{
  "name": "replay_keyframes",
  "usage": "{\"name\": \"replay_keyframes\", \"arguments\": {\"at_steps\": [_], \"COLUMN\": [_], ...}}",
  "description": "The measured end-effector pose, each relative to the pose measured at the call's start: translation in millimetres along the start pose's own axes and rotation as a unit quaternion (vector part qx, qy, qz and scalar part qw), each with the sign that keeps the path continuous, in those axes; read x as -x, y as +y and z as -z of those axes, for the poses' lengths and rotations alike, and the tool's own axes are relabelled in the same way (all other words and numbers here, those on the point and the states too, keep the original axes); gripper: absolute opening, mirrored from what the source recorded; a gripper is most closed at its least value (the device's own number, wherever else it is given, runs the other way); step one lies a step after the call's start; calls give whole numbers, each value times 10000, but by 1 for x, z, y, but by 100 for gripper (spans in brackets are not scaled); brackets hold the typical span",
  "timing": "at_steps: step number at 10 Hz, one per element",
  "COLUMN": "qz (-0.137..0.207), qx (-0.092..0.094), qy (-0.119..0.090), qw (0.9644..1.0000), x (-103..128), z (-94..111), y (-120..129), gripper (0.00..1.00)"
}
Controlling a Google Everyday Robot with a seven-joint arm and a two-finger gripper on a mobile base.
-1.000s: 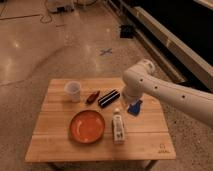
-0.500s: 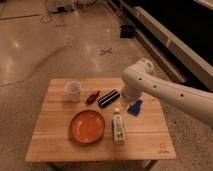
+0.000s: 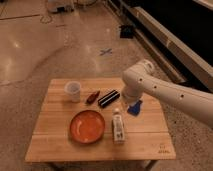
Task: Pick up the ceramic bowl
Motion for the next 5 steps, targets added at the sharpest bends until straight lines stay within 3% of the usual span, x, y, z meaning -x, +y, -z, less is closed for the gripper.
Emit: {"name": "replay_keyframes", "arguments": {"at_steps": [3, 5], "qz": [71, 120], "qx": [-38, 22], "qy": [-2, -112], "qw": [10000, 9999], "x": [-6, 1], "z": [-3, -4], "y": [-8, -4], "gripper": [45, 45]}}
